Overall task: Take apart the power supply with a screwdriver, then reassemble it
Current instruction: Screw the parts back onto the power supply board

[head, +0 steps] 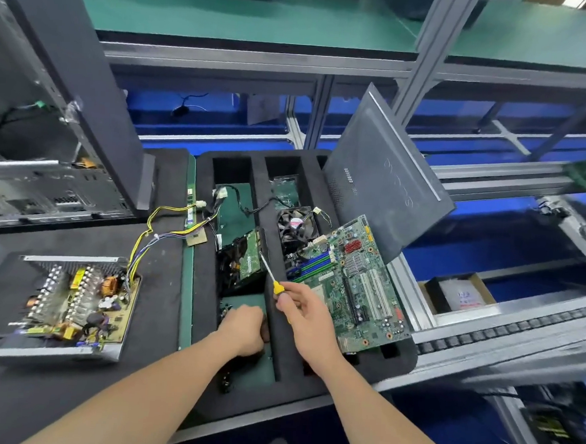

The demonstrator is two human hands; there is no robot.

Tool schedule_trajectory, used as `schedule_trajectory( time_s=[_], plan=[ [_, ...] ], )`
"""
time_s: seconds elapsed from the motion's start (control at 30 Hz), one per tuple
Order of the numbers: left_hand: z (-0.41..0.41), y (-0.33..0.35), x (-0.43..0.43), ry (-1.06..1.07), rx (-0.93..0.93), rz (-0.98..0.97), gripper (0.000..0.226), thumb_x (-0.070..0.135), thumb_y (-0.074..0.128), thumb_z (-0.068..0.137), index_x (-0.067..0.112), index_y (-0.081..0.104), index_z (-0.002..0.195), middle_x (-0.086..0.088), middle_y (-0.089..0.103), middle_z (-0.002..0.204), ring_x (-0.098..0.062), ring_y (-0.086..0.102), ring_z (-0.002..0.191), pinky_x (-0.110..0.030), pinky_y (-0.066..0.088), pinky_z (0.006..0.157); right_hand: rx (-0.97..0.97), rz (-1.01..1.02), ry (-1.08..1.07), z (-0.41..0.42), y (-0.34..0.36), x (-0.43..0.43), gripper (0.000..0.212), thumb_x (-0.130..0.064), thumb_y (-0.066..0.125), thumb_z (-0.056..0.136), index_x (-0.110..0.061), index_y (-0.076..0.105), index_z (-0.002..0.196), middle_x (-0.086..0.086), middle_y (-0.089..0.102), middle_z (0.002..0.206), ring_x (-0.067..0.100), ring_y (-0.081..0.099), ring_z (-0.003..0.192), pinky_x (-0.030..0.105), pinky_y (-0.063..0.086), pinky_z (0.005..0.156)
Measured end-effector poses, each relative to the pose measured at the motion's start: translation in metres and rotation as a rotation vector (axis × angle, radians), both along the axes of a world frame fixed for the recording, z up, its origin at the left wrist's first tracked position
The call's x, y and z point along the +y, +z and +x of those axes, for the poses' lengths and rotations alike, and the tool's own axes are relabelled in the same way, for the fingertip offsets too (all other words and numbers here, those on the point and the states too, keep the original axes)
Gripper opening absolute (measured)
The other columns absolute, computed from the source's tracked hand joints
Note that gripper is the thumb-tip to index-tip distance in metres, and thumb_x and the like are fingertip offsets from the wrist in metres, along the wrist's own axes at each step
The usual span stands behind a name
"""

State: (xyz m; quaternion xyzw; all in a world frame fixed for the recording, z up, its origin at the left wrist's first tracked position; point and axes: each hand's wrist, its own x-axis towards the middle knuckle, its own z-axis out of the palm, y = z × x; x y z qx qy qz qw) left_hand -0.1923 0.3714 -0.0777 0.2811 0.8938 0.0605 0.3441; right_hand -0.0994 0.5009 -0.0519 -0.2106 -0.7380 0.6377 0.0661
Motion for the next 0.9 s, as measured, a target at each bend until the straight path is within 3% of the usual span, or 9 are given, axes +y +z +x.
schedule_trajectory(
  time_s=[0.2, 0.3, 0.47, 0.6, 0.77, 0.9],
  plan=[
    [0.009, -0.01, 0.001, -0.144, 0.141, -0.071, 0.013, 0.033, 0.074, 0.085, 0.026, 0.076, 0.096, 0.002, 0.075, 0.103, -0.024, 0.068, 0.103, -0.036, 0.048, 0.099, 0.013, -0.051, 0.005, 0.0, 0.0, 0.003, 0.021, -0.019, 0.062, 0.106, -0.019, 0.07, 0.126, 0.003, 0.076, 0.111, 0.015, 0.071, 0.107, 0.039, 0.058, 0.1],
    [0.015, -0.018, 0.001, -0.151, 0.185, -0.069, 0.021, 0.039, 0.08, 0.082, 0.024, 0.078, 0.096, 0.0, 0.076, 0.1, -0.025, 0.067, 0.101, -0.034, 0.045, 0.097, 0.015, -0.056, -0.002, -0.001, -0.001, 0.003, 0.021, -0.018, 0.063, 0.106, -0.018, 0.07, 0.126, 0.003, 0.076, 0.111, 0.015, 0.071, 0.107, 0.039, 0.058, 0.1],
    [0.018, -0.021, -0.001, -0.204, 0.267, -0.062, 0.023, 0.033, 0.058, 0.093, 0.015, 0.072, 0.1, -0.009, 0.071, 0.103, -0.032, 0.057, 0.106, -0.038, 0.036, 0.09, 0.015, -0.064, -0.013, -0.001, -0.002, 0.003, 0.021, -0.019, 0.062, 0.106, -0.016, 0.07, 0.125, 0.004, 0.077, 0.11, 0.016, 0.072, 0.107, 0.04, 0.058, 0.1],
    [0.014, -0.011, 0.001, -0.219, 0.22, -0.079, 0.025, 0.034, 0.059, 0.09, 0.016, 0.074, 0.101, -0.007, 0.073, 0.103, -0.032, 0.061, 0.105, -0.038, 0.042, 0.093, 0.008, -0.059, -0.018, -0.002, -0.002, 0.002, 0.02, -0.02, 0.063, 0.106, -0.017, 0.071, 0.124, 0.003, 0.077, 0.108, 0.016, 0.072, 0.107, 0.042, 0.059, 0.1],
    [0.007, 0.01, 0.0, -0.184, 0.216, -0.043, 0.007, 0.021, 0.06, 0.094, 0.015, 0.06, 0.09, -0.013, 0.071, 0.108, -0.037, 0.065, 0.105, -0.034, 0.038, 0.078, 0.021, -0.036, -0.014, -0.003, -0.003, 0.0, 0.018, -0.022, 0.063, 0.106, -0.022, 0.072, 0.122, -0.002, 0.078, 0.106, 0.014, 0.073, 0.103, 0.039, 0.06, 0.097],
    [0.003, 0.023, -0.007, -0.063, 0.107, 0.075, 0.008, 0.016, 0.062, 0.093, 0.012, 0.058, 0.088, -0.012, 0.062, 0.098, -0.037, 0.067, 0.099, -0.036, 0.049, 0.076, 0.013, -0.03, -0.017, -0.005, -0.003, -0.002, 0.017, -0.024, 0.063, 0.106, -0.024, 0.072, 0.121, -0.006, 0.078, 0.105, 0.011, 0.073, 0.103, 0.036, 0.06, 0.096]
  ],
)
